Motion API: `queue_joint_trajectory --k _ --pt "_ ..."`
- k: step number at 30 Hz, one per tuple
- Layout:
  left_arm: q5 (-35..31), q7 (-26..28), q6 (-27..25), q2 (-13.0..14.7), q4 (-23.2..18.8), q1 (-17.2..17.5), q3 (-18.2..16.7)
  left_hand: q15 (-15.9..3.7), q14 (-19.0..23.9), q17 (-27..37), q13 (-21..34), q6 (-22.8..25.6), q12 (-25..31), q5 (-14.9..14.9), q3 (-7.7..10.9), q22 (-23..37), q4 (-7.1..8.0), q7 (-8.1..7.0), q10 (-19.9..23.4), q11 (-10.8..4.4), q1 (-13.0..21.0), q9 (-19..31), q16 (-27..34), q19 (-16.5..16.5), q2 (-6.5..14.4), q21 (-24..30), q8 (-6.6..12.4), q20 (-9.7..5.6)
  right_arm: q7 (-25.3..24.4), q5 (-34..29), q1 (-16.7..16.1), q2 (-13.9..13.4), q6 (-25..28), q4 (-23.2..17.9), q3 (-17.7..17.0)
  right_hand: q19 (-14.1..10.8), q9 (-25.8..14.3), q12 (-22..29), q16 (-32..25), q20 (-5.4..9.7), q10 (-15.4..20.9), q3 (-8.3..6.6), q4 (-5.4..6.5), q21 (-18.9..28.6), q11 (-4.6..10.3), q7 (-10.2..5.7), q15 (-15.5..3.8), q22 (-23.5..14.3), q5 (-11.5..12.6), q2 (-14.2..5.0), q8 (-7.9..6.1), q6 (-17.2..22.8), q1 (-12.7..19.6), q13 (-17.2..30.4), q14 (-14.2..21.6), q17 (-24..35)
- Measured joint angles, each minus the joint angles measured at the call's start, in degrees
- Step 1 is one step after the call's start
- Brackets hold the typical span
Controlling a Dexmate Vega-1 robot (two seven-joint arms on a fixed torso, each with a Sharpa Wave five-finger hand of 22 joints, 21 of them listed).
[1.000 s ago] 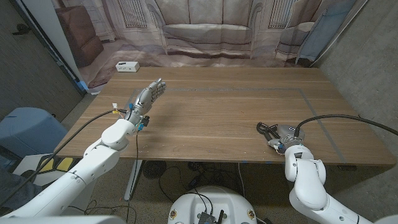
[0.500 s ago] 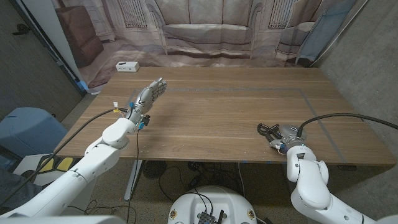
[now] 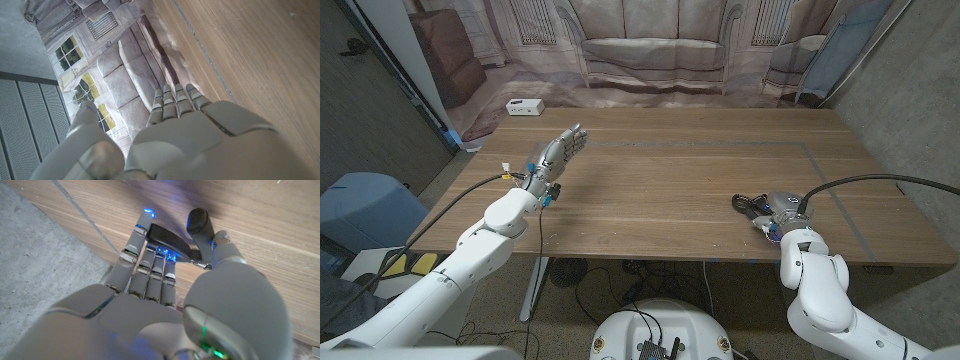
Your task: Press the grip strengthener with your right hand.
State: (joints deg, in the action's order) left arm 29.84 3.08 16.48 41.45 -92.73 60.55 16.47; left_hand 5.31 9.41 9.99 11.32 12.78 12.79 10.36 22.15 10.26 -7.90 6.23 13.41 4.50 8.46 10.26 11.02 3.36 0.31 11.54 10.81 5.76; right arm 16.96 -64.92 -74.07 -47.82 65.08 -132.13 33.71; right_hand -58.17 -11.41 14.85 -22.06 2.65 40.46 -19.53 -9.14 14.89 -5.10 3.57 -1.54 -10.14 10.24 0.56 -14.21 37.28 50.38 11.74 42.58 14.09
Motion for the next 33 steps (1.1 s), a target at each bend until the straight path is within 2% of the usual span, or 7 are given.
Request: queue_joint_trajectory --k 5,13,14,20,22,24,33 --pt "0.11 -0.01 0.0 0.0 0.23 -0.05 0.0 0.0 0.0 0.0 0.0 0.0 0.0 0.0 0.0 0.0 0.0 0.0 0.0 0.0 0.0 0.0 0.0 0.0 0.0 0.0 0.0 0.0 -1.1 1.17 1.01 -0.69 0.76 -0.16 0.99 -0.41 0.04 0.0 -0.13 0.4 0.48 0.0 0.0 0.02 -0.32 -0.09 0.0 0.02 -0.1 0.0 0.01 0.53 0.0 0.0 0.0 0.0" --pt "0.19 -0.02 0.22 -0.03 0.6 -0.17 -0.07 0.0 0.0 0.0 0.0 0.0 0.0 0.0 0.0 0.0 0.0 0.0 0.0 0.0 0.0 0.0 -0.17 0.0 0.0 0.0 0.0 0.0 -2.29 2.12 2.24 -1.72 1.36 -0.7 2.43 -0.7 0.1 0.0 -0.13 0.7 0.92 -0.26 -0.27 0.2 0.12 -0.51 0.31 0.02 -0.12 0.47 0.05 1.12 0.47 0.0 0.31 0.0" --pt "0.2 -0.03 0.25 -0.05 0.69 -0.2 -0.09 0.0 0.0 0.0 0.0 0.0 0.0 0.0 0.0 0.0 0.0 0.0 0.0 0.0 0.0 0.0 -0.17 0.0 0.0 0.0 0.0 0.0 -3.86 3.04 2.34 -1.83 2.04 -0.8 2.55 -0.89 0.11 0.0 -0.14 0.89 1.03 -0.26 -0.27 0.2 0.23 -0.52 0.35 0.02 -0.12 0.48 0.05 1.13 0.48 0.0 0.35 0.0" --pt "0.22 -0.1 0.52 -0.05 0.69 -0.2 -0.09 0.0 0.0 0.0 0.0 0.0 0.0 0.0 0.0 0.0 0.0 0.0 0.0 0.0 0.0 0.0 -0.17 0.0 0.0 0.0 0.0 0.0 -3.86 3.04 2.69 -2.4 2.04 -1.47 3.12 -2.1 0.05 0.0 -1.11 1.49 2.27 -0.49 -0.52 0.63 0.8 -0.89 1.14 0.0 -0.06 1.22 0.06 2.12 1.22 0.0 1.14 0.0" --pt "0.23 -0.12 0.63 -0.19 0.98 -0.4 -0.15 0.0 0.0 0.0 0.0 0.0 0.0 0.0 0.0 0.0 0.0 0.0 0.0 0.0 0.0 0.0 -0.17 0.0 0.0 0.0 0.0 0.0 -7.38 4.83 2.73 -2.57 3.11 -1.75 3.27 -2.38 0.05 0.0 -1.47 1.75 2.24 -0.49 -0.52 0.65 0.8 -0.92 1.44 -0.15 -0.06 1.34 0.06 2.56 1.34 0.0 1.44 0.0" --pt "0.23 -0.13 0.75 -0.19 0.98 -0.4 -0.15 0.0 0.0 0.0 0.0 0.0 0.0 0.0 0.0 0.0 0.0 0.0 0.0 0.0 0.0 0.0 -0.17 0.0 0.0 0.0 0.0 0.0 -7.38 4.83 2.74 -2.77 3.11 -2.15 3.39 -2.96 0.05 0.0 -1.87 1.74 2.45 -0.48 -0.52 0.65 0.59 -1.11 1.65 -0.14 -0.06 1.46 0.06 2.75 1.46 0.0 1.65 0.0" --pt "0.23 -0.14 1.14 -0.22 1.08 -0.47 -0.43 0.0 0.0 0.0 0.0 0.0 0.01 0.0 0.0 0.0 0.0 0.0 0.0 0.0 0.0 0.0 -0.17 0.0 0.0 0.0 0.0 0.0 -13.72 7.53 2.34 -3.26 3.69 -3.34 3.44 -4.18 0.0 0.23 -2.34 2.56 4.2 -0.81 -1.0 1.47 1.53 -1.74 2.37 -0.13 -0.06 1.57 -0.22 4.4 2.75 0.0 2.36 0.0"
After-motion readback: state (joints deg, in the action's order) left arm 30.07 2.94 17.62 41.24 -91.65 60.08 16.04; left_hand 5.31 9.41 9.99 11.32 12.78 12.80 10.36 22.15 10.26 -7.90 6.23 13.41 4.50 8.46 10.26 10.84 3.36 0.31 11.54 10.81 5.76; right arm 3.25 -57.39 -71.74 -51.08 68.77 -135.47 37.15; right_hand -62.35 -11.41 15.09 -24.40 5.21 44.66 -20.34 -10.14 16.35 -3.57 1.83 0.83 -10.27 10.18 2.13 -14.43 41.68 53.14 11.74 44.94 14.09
